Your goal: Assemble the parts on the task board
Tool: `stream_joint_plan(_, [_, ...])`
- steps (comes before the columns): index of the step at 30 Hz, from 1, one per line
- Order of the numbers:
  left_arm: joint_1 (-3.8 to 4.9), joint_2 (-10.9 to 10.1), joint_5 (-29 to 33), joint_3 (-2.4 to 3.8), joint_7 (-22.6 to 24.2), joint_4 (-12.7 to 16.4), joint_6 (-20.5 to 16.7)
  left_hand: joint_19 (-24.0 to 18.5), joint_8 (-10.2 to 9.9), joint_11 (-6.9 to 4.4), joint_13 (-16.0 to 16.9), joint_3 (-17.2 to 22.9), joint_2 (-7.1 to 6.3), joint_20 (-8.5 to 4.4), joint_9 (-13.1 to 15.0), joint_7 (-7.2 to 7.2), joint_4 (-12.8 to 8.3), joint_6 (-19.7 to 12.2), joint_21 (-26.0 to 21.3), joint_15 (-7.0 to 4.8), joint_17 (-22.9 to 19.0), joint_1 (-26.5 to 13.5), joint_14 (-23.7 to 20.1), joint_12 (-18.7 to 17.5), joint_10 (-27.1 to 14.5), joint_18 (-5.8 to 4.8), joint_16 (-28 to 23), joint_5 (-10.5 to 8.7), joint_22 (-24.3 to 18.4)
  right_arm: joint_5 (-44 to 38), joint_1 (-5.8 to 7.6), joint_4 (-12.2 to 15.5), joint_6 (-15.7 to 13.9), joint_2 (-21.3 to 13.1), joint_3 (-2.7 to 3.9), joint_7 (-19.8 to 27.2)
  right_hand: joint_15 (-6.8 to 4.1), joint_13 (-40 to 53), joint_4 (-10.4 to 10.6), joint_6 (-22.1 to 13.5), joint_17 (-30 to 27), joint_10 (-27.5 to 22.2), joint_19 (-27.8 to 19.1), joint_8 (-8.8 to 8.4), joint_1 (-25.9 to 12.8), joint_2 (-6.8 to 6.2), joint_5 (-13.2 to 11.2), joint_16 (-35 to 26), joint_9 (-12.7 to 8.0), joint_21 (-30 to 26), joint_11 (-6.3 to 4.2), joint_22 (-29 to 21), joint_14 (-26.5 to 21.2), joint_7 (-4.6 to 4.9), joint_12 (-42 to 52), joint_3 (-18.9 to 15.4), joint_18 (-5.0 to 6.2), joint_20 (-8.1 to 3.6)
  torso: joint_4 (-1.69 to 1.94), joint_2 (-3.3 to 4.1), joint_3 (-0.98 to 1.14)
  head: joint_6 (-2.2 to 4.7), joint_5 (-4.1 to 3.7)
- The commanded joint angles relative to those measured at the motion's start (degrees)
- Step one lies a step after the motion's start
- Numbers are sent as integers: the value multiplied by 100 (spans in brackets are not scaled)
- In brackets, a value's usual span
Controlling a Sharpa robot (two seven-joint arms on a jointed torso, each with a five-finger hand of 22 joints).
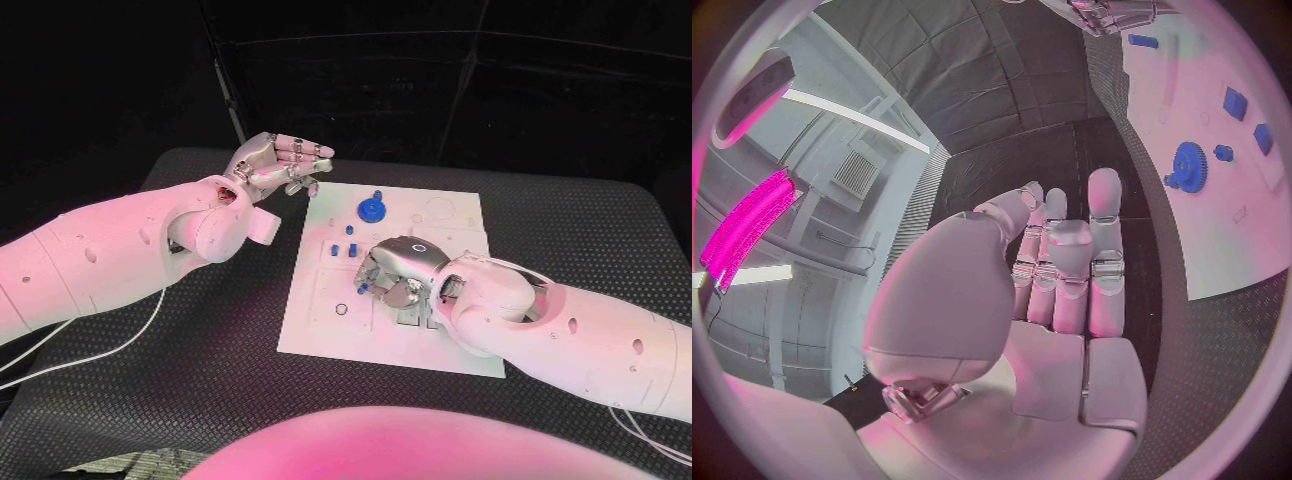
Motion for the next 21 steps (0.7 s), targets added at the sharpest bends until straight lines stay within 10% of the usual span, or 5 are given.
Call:
stream_joint_plan(1, [9,6,29,5,4,2,67,-21,-15,8,9,-14,35,12,-8,-3,-23,-41,-31,20,-4,13,-36,19,-33,105,-27,17,-6,-13,3,17,92,-7,0,40,-25,-4,-6,25,4,10,21,-12,-72,6,11,31,8,36,18,9,220,29,-33,22,-89,5,-2,3,1,-10,-5])
stream_joint_plan(21, [8,14,29,5,2,-7,73,-21,-15,8,9,-14,35,12,-8,-3,-23,-41,-31,20,-4,13,-36,19,-33,105,-27,17,-6,-74,-2,-38,160,66,-1,-61,-24,-3,0,25,2,12,19,-12,-99,7,2,32,9,37,18,8,219,29,-39,15,-89,7,-1,1,-2,-7,0])
